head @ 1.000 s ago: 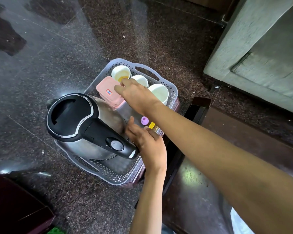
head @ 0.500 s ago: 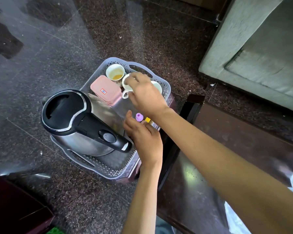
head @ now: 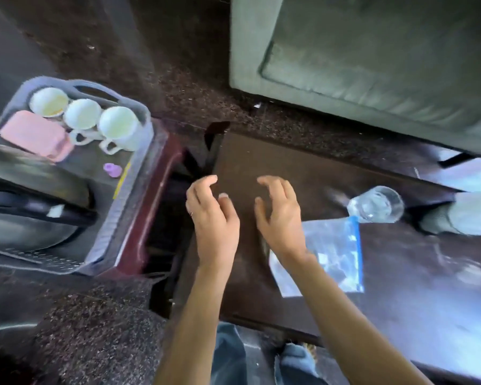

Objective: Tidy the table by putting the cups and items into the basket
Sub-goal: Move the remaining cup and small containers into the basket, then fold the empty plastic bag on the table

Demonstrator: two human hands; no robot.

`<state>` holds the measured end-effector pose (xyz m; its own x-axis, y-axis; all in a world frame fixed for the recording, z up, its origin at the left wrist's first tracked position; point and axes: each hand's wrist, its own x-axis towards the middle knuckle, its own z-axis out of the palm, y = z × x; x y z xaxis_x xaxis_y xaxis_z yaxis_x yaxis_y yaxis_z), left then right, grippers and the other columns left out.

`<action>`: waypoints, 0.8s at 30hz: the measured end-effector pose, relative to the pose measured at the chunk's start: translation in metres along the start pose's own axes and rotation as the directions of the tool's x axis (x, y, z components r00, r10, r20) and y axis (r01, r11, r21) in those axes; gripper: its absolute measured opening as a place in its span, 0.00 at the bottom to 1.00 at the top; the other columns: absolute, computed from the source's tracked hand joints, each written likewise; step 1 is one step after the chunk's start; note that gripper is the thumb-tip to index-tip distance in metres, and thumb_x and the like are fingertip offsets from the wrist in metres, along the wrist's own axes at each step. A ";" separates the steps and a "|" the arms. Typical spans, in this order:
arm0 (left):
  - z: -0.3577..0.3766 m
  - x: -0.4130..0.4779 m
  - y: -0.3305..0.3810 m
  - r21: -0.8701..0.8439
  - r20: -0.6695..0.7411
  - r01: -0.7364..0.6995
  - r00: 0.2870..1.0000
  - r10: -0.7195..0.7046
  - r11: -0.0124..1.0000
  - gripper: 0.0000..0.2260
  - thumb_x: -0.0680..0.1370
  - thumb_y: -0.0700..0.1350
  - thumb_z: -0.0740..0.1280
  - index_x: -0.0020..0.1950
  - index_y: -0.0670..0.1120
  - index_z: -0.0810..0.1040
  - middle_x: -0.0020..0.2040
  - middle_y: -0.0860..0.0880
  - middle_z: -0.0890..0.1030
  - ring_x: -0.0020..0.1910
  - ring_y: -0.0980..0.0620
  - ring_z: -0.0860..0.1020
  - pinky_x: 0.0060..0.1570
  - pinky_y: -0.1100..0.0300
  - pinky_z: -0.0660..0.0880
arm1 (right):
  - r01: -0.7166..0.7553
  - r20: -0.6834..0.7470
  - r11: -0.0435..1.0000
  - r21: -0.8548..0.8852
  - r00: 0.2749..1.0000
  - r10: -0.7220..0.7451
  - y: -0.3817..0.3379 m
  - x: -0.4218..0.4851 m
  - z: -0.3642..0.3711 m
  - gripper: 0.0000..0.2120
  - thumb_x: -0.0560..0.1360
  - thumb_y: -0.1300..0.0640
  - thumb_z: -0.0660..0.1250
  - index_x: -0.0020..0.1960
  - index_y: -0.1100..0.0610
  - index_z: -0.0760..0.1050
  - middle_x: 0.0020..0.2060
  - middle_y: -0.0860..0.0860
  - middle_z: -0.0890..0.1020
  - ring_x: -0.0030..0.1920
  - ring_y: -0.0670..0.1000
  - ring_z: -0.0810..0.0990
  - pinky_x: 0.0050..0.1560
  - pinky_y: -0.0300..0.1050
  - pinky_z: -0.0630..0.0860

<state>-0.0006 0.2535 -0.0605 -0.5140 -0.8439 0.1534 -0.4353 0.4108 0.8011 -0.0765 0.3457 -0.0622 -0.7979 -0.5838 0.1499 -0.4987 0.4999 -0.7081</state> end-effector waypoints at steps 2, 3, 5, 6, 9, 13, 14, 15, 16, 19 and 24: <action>0.017 -0.026 0.004 0.001 0.113 0.010 0.994 -0.010 1.000 0.14 0.76 0.35 0.62 0.62 0.40 0.72 0.58 0.42 0.73 0.56 0.44 0.74 0.57 0.43 0.74 | -0.104 0.016 0.993 -0.051 0.994 0.104 0.037 -0.034 -0.020 0.17 0.77 0.63 0.63 0.65 0.60 0.70 0.62 0.54 0.75 0.64 0.54 0.72 0.66 0.45 0.69; 0.026 -0.040 0.005 0.008 0.170 0.026 0.985 -0.027 1.000 0.14 0.77 0.35 0.63 0.62 0.40 0.72 0.58 0.42 0.73 0.56 0.44 0.74 0.58 0.43 0.73 | -0.157 0.031 0.985 -0.073 0.987 0.159 0.055 -0.051 -0.027 0.18 0.78 0.61 0.62 0.68 0.59 0.68 0.66 0.54 0.72 0.68 0.52 0.69 0.69 0.42 0.65; 0.042 -0.066 0.004 0.048 0.277 0.118 0.953 -0.127 0.992 0.14 0.77 0.37 0.64 0.63 0.40 0.72 0.59 0.41 0.73 0.58 0.43 0.74 0.61 0.44 0.72 | -0.212 0.076 0.967 -0.142 0.972 0.224 0.092 -0.080 -0.039 0.22 0.80 0.56 0.59 0.73 0.58 0.63 0.74 0.54 0.65 0.74 0.52 0.62 0.72 0.41 0.60; 0.049 -0.078 0.001 0.087 0.316 0.186 0.926 -0.204 0.979 0.15 0.78 0.38 0.65 0.64 0.40 0.71 0.61 0.40 0.73 0.60 0.41 0.74 0.62 0.47 0.72 | -0.199 0.109 0.960 -0.197 0.969 0.223 0.109 -0.093 -0.041 0.24 0.81 0.55 0.57 0.75 0.57 0.59 0.76 0.55 0.61 0.76 0.53 0.59 0.73 0.44 0.58; 0.068 -0.111 -0.005 0.208 0.383 0.323 0.842 -0.380 0.924 0.19 0.78 0.42 0.66 0.67 0.38 0.67 0.64 0.38 0.71 0.64 0.40 0.71 0.60 0.55 0.69 | -0.136 0.242 0.926 -0.351 0.943 0.231 0.152 -0.125 -0.045 0.28 0.80 0.49 0.51 0.79 0.53 0.49 0.78 0.54 0.49 0.78 0.53 0.44 0.77 0.50 0.45; 0.088 -0.143 -0.011 0.251 0.435 0.365 0.785 -0.441 0.896 0.27 0.78 0.46 0.67 0.70 0.34 0.62 0.67 0.35 0.68 0.67 0.38 0.68 0.63 0.54 0.66 | -0.068 0.321 0.874 -0.480 0.914 0.248 0.180 -0.147 -0.037 0.31 0.80 0.43 0.49 0.79 0.52 0.46 0.78 0.53 0.47 0.78 0.53 0.41 0.76 0.56 0.43; 0.091 -0.148 -0.011 0.261 0.411 0.340 0.808 -0.422 0.904 0.28 0.77 0.46 0.67 0.71 0.34 0.62 0.68 0.35 0.68 0.67 0.37 0.68 0.64 0.52 0.67 | -0.057 0.335 0.868 -0.494 0.908 0.250 0.185 -0.149 -0.035 0.31 0.80 0.43 0.48 0.79 0.52 0.46 0.78 0.53 0.47 0.77 0.53 0.40 0.75 0.57 0.44; 0.094 -0.152 -0.010 0.284 0.373 0.254 0.859 -0.350 0.925 0.28 0.77 0.46 0.68 0.71 0.35 0.62 0.68 0.36 0.68 0.67 0.37 0.69 0.65 0.50 0.67 | -0.052 0.340 0.864 -0.500 0.906 0.251 0.188 -0.150 -0.034 0.30 0.80 0.43 0.48 0.79 0.52 0.47 0.78 0.53 0.47 0.77 0.53 0.40 0.75 0.58 0.44; 0.096 -0.156 -0.009 0.317 0.346 0.115 0.910 -0.228 0.941 0.26 0.77 0.45 0.67 0.71 0.36 0.63 0.68 0.37 0.68 0.67 0.38 0.69 0.66 0.49 0.68 | -0.053 0.334 0.866 -0.497 0.910 0.247 0.189 -0.149 -0.033 0.30 0.80 0.44 0.47 0.79 0.52 0.47 0.78 0.54 0.48 0.77 0.53 0.40 0.75 0.58 0.44; 0.106 -0.166 -0.009 0.342 0.447 -0.340 0.879 0.167 0.876 0.21 0.81 0.43 0.59 0.73 0.39 0.63 0.73 0.39 0.66 0.73 0.43 0.64 0.71 0.51 0.64 | -0.058 0.280 0.894 -0.444 0.939 0.200 0.181 -0.143 -0.031 0.28 0.81 0.49 0.48 0.78 0.57 0.49 0.77 0.56 0.51 0.78 0.53 0.42 0.77 0.55 0.44; 0.131 -0.167 -0.042 0.346 0.658 -0.523 0.727 0.197 0.779 0.26 0.81 0.45 0.53 0.78 0.40 0.52 0.77 0.42 0.58 0.76 0.41 0.58 0.74 0.49 0.54 | 0.098 0.376 0.875 -0.474 0.921 0.101 0.181 -0.139 -0.014 0.25 0.82 0.48 0.42 0.78 0.55 0.54 0.77 0.56 0.57 0.78 0.55 0.49 0.76 0.56 0.50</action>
<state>0.0070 0.4227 -0.1950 -0.9456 -0.3057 -0.1115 -0.3254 0.8809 0.3436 -0.0612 0.5267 -0.2014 -0.6577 -0.7281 -0.1931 -0.6750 0.6835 -0.2779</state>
